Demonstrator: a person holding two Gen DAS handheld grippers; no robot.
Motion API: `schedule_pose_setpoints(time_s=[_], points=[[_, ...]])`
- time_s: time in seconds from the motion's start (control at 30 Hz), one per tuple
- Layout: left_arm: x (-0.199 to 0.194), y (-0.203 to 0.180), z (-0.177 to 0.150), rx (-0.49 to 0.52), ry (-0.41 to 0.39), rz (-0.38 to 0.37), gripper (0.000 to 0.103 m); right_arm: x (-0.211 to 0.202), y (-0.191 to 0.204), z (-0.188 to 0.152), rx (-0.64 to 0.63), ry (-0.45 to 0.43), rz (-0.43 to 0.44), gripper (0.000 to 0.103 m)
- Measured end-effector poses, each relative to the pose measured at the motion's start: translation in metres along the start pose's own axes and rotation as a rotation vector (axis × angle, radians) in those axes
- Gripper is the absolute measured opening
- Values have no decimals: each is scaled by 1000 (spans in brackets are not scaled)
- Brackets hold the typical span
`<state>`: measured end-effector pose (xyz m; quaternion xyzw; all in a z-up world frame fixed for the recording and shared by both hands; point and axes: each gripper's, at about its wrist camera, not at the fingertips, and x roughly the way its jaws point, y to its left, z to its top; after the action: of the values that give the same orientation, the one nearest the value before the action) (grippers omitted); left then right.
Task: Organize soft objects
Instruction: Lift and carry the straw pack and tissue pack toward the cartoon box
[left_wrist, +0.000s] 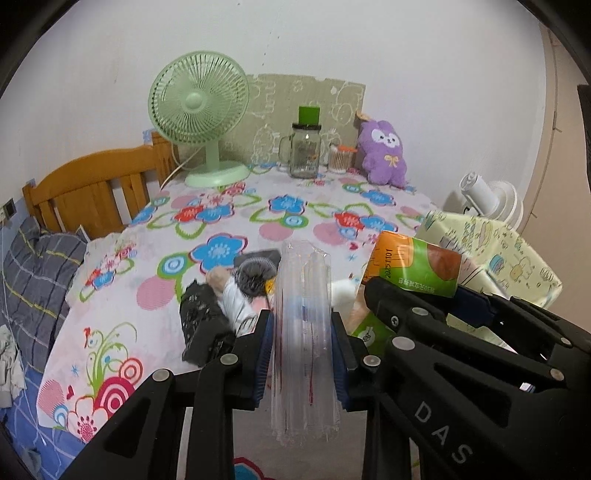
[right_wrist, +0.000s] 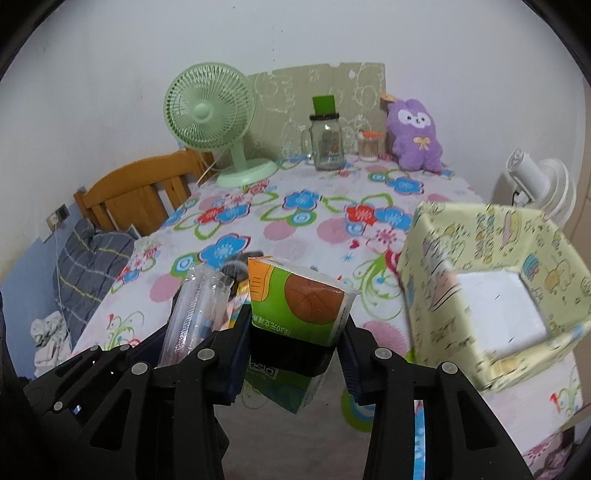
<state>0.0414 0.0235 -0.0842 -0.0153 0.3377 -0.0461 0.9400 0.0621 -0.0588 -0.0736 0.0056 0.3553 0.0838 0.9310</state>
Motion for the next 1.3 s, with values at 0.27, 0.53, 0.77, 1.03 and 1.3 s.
schedule_pose_setpoints(time_s=[0.27,0.53,0.77,1.03,1.3], points=[[-16,-10,21,7,-29,-4,29,-21,-6,19,-6,-40,5,46],[-35,-23,39,12,-73,0,29,-43,-11,39,-15,-79,14,46],[-42,-38,51,13,-93,-18,29,-59,-23,53,-27,-109,1,46],[-41,-61,61,26,-115,-26,29,-69,-44,63,-28,-126,-17,46],[-34,-86,68,42,-127,-49,29,-74,-70,70,-20,-137,-43,46]])
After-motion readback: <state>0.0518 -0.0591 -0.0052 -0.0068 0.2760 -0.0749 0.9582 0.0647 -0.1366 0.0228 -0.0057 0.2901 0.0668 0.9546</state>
